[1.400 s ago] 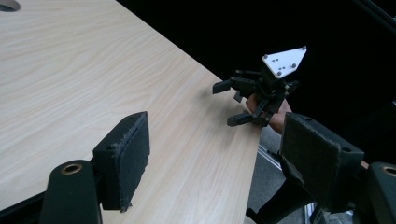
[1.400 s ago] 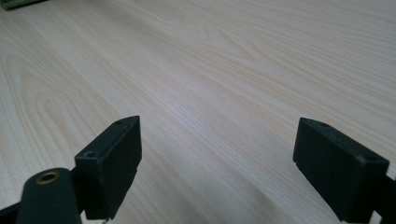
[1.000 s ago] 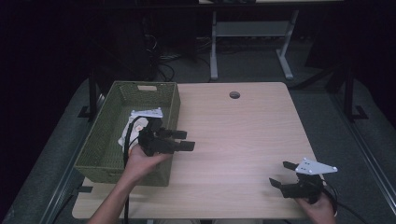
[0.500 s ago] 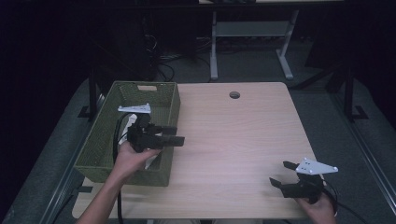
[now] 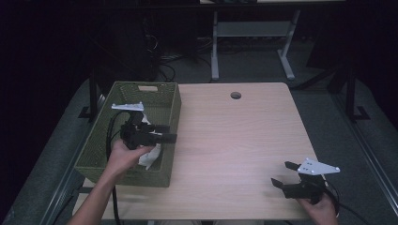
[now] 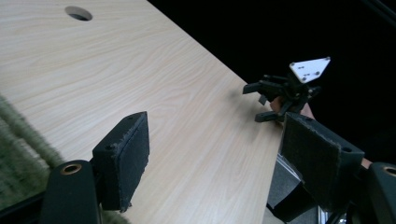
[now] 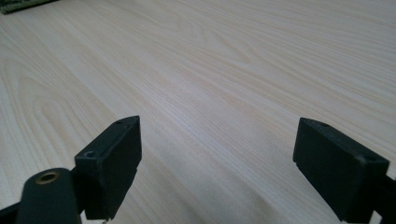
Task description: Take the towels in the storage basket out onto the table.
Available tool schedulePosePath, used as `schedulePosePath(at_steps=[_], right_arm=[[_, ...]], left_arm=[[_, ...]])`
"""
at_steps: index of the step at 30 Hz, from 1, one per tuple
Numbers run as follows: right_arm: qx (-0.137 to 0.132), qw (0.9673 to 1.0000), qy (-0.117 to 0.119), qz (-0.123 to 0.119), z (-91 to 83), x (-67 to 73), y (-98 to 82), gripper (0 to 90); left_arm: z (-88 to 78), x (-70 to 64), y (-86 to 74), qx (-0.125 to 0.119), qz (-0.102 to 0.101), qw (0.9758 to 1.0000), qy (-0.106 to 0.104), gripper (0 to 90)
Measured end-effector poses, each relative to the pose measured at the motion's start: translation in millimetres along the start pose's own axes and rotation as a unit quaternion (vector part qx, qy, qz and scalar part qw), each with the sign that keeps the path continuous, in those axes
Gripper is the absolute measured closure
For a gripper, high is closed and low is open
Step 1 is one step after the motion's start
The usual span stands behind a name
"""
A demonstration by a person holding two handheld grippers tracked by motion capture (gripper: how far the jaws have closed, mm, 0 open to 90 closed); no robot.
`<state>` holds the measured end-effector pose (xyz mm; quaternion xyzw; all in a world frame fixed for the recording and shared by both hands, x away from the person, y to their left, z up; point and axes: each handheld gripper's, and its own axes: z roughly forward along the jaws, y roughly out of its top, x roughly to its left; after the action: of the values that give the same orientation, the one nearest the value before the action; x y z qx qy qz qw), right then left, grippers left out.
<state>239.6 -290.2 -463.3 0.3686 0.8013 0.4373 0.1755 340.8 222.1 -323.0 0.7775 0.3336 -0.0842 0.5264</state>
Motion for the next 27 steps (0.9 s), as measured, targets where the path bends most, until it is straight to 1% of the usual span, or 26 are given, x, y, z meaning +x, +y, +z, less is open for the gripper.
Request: schedulePosePath(at_steps=[4,5,8,9,10,11,12,13,14,15,16,17,18,20,22,23,24,25,26,27], right_arm=[[-0.003,1.0,-0.001,-0.002,-1.3,-0.4,0.5,14.9],[-0.003,1.0,-0.001,-0.002,-1.3,-0.4,0.5,14.9],[-0.002,1.0,-0.001,-0.002,-1.4,0.1,0.6,14.9],[-0.002,1.0,-0.001,-0.002,-1.1,0.1,0.7,14.9],[-0.001,1.0,0.0,-0.002,-1.1,0.4,1.0,14.9],[-0.001,1.0,0.001,-0.001,-1.1,0.8,1.1,14.9],[-0.004,1.0,0.001,-0.003,-1.2,1.0,1.4,14.9],[-0.004,1.0,0.001,-0.003,-1.2,1.0,1.4,14.9],[-0.004,1.0,0.001,-0.004,-1.4,1.2,1.6,14.9],[-0.004,1.0,0.001,-0.004,-1.5,1.2,1.7,14.9],[-0.004,1.0,0.002,-0.003,-1.7,1.5,1.7,14.9],[-0.004,1.0,0.002,-0.003,-1.9,1.4,1.7,14.9],[-0.004,1.0,0.002,-0.003,-1.9,1.4,1.7,14.9],[-0.005,1.0,0.003,-0.004,-2.2,1.4,1.9,14.9],[-0.006,1.0,0.003,-0.005,-2.4,1.7,2.3,14.9],[-0.005,1.0,0.003,-0.005,-2.3,1.8,2.4,14.9],[-0.005,1.0,0.003,-0.006,-2.2,2.0,2.5,14.9],[-0.005,1.0,0.003,-0.006,-2.2,2.0,2.5,14.9],[-0.004,1.0,0.003,-0.006,-2.0,1.9,2.4,14.9],[-0.004,1.0,0.003,-0.006,-2.0,1.9,2.4,14.9]], left_arm=[[-6.6,9.6,-0.8,0.0,-0.008,0.9999,0.008,23.6],[-6.6,9.6,-0.8,0.0,-0.008,0.9999,0.008,23.6],[-14.0,18.4,-1.4,-0.004,-0.017,0.9997,0.015,23.7],[-17.9,24.9,-2.1,-0.003,-0.025,0.9994,0.023,23.8],[-19.4,27.9,-2.4,-0.002,-0.028,0.9993,0.025,23.9],[-21.2,31.5,-2.9,-0.001,-0.034,0.9989,0.031,24.0],[-23.2,35.4,-3.4,-0.001,-0.04,0.9987,0.032,23.9],[-23.2,35.4,-3.4,-0.001,-0.04,0.9987,0.032,24.0],[-25.3,38.9,-3.9,-0.003,-0.044,0.9985,0.033,24.0],[-28.1,43.3,-4.4,-0.004,-0.048,0.9981,0.038,24.0],[-31.9,48.6,-5.0,-0.008,-0.057,0.9973,0.045,24.1],[-35.0,52.2,-5.5,-0.009,-0.058,0.997,0.05,24.2],[-35.0,52.2,-5.5,-0.009,-0.058,0.997,0.05,24.4],[-39.6,57.2,-6.5,-0.013,-0.066,0.996,0.059,24.4],[-45.7,63.6,-8.5,-0.014,-0.075,0.9944,0.072,25.6],[-45.7,63.6,-8.5,-0.014,-0.075,0.9944,0.072,25.7],[-51.7,68.8,-10.0,-0.015,-0.083,0.9932,0.081,25.7],[-51.7,68.8,-10.0,-0.015,-0.083,0.9932,0.081,25.7],[-55.5,71.9,-10.9,-0.02,-0.089,0.9918,0.089,25.7],[-55.5,71.9,-10.9,-0.02,-0.089,0.9918,0.089,25.7]])
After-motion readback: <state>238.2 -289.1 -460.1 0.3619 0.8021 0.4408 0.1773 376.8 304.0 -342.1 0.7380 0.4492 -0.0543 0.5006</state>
